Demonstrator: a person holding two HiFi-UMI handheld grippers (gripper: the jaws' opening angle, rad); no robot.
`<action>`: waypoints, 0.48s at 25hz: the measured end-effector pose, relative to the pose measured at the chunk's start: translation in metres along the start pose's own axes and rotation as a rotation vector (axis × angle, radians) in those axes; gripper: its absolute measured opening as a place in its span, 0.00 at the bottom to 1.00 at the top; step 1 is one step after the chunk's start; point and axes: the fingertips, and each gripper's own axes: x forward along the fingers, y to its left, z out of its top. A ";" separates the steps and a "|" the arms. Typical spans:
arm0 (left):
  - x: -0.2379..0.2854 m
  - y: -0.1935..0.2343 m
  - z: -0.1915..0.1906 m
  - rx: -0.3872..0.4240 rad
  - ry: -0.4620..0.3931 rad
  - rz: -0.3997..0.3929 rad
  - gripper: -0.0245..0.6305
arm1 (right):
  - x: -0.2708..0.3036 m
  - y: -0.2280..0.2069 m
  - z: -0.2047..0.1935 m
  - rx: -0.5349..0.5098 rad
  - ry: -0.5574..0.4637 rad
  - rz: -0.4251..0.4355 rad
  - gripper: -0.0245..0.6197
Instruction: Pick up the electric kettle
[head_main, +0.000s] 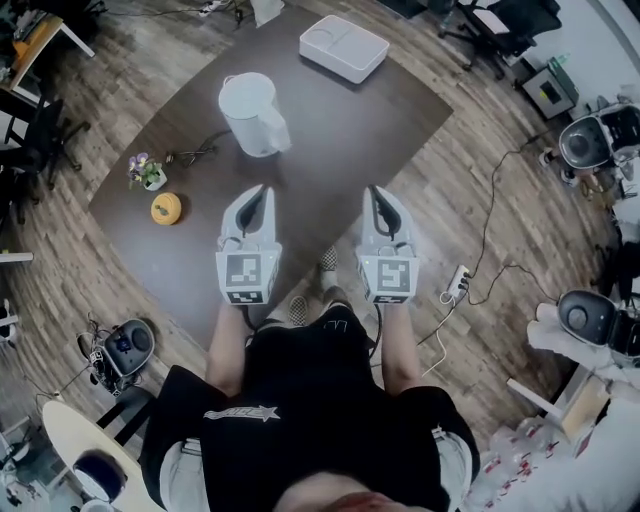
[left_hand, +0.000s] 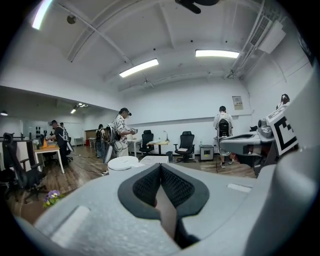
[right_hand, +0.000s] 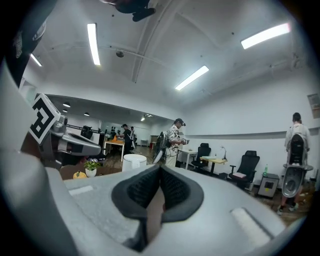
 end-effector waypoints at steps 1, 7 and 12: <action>0.009 0.002 -0.001 -0.005 0.007 0.008 0.05 | 0.011 -0.004 -0.002 0.002 0.003 0.010 0.05; 0.053 0.013 -0.017 -0.030 0.056 0.043 0.05 | 0.064 -0.017 -0.017 0.025 0.041 0.073 0.05; 0.077 0.017 -0.038 -0.099 0.081 0.041 0.12 | 0.088 -0.023 -0.043 0.032 0.080 0.109 0.05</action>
